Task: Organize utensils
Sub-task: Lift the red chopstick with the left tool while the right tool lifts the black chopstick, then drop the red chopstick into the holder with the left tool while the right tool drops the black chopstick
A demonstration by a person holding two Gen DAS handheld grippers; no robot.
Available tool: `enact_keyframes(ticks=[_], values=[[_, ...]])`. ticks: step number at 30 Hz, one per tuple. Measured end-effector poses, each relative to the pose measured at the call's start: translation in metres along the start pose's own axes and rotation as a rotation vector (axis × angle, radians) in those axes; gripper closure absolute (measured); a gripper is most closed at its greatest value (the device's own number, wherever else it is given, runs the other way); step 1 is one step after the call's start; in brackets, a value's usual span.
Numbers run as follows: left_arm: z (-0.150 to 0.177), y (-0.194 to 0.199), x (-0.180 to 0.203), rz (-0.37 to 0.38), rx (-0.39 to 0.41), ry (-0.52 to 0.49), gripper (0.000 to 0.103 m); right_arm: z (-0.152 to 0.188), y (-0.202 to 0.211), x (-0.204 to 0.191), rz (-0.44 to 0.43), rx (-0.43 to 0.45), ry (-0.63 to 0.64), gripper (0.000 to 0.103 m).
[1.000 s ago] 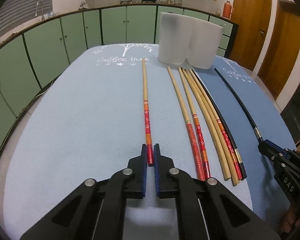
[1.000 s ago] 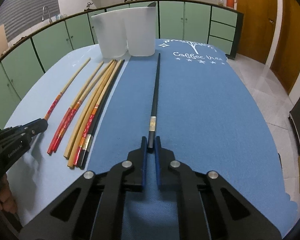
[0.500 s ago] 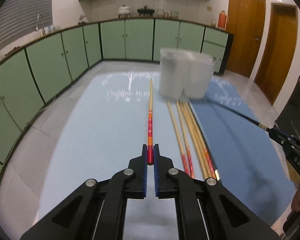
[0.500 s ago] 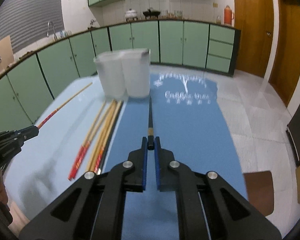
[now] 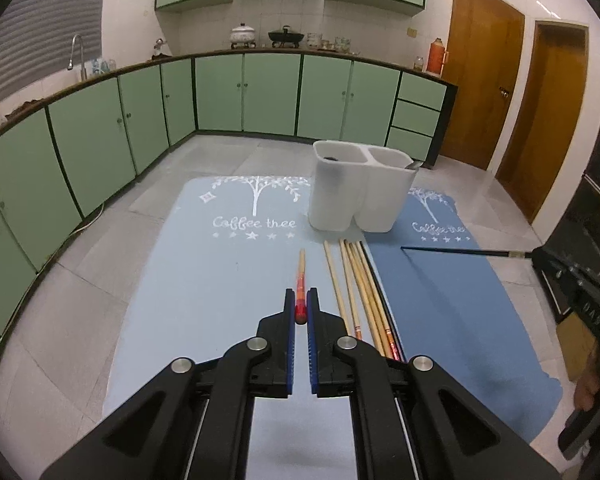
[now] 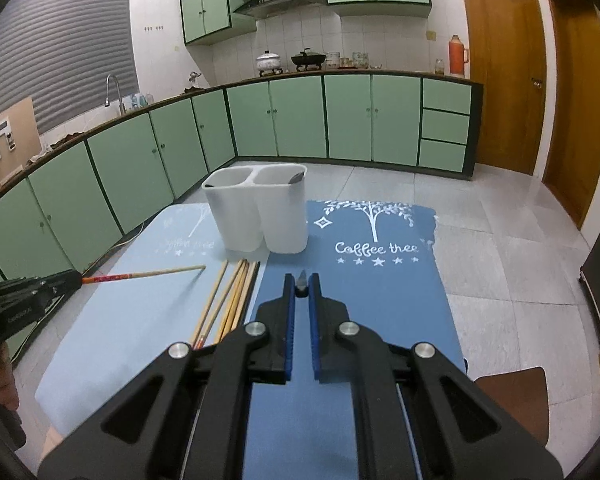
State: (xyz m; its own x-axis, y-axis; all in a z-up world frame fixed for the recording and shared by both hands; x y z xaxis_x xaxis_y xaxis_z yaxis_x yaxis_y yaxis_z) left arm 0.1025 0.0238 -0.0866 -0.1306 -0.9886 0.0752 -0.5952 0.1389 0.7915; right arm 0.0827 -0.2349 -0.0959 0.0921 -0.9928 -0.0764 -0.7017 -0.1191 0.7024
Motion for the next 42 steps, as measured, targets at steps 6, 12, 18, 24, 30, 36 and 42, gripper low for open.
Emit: enact_keyframes(ticks=[6, 12, 18, 24, 30, 36, 42], values=[[-0.018, 0.022, 0.003, 0.009, 0.086, -0.021, 0.098, -0.018, 0.010, -0.001, -0.026, 0.042, -0.002, 0.097], [-0.049, 0.034, 0.005, 0.009, 0.119, -0.050, 0.098, -0.059, 0.016, 0.005, -0.076, 0.066, -0.017, 0.097], [-0.068, 0.048, 0.000, -0.008, 0.143, -0.060, 0.098, -0.080, 0.017, 0.007, -0.090, 0.079, -0.025, 0.097], [-0.082, 0.057, 0.001, 0.005, 0.150, -0.080, 0.098, -0.105, 0.025, 0.003, -0.102, 0.112, 0.003, 0.097], [-0.117, 0.066, 0.014, 0.015, 0.137, -0.207, 0.098, -0.143, 0.035, 0.000, -0.121, 0.171, 0.019, 0.097], [-0.154, 0.058, 0.017, 0.023, 0.120, -0.248, 0.098, -0.181, 0.037, 0.002, -0.143, 0.220, 0.017, 0.097], [-0.170, 0.040, 0.026, 0.046, 0.075, -0.283, 0.098, -0.215, 0.023, 0.005, -0.100, 0.267, 0.007, 0.097]])
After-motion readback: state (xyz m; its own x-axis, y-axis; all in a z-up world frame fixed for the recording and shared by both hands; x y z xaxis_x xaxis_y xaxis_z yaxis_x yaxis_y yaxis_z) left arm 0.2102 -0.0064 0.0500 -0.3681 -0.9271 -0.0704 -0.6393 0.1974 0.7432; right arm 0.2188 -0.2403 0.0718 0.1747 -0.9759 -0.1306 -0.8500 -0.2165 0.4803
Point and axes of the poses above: each gripper's, at about its wrist camera, not at the fingertips, and y roughly against the way its jaws point, x to its right, z to its underside, the point moved 1 cm from there along -y, roughly the way its jaws point, and after that the axes turned 10 degrees about -x, right-handed, at the moved point
